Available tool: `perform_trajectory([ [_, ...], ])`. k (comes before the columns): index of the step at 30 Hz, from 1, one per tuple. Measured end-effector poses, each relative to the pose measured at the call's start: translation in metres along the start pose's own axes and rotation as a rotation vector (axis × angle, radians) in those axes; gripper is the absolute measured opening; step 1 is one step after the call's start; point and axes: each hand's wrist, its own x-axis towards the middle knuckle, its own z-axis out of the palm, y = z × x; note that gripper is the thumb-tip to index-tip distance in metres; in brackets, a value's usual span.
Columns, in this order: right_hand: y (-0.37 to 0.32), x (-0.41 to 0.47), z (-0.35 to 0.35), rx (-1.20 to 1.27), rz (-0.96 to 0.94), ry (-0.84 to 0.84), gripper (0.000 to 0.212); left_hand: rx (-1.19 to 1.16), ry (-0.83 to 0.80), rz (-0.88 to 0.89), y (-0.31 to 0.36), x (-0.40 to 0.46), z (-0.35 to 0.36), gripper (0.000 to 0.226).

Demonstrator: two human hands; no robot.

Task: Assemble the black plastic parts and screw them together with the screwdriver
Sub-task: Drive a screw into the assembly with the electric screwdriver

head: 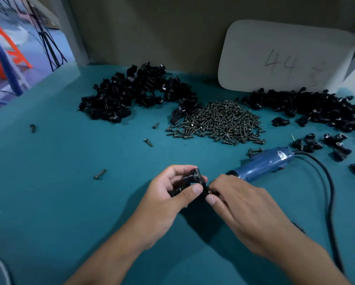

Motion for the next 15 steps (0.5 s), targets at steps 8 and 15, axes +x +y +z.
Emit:
perform_trajectory([
  [8, -0.013, 0.001, 0.002, 0.034, 0.030, 0.072, 0.018, 0.079, 0.004, 0.063, 0.000, -0.005, 0.002, 0.045],
  [15, 0.004, 0.004, -0.010, 0.388, 0.265, -0.106, 0.044, 0.066, 0.083, 0.152, 0.000, -0.003, 0.002, 0.037],
])
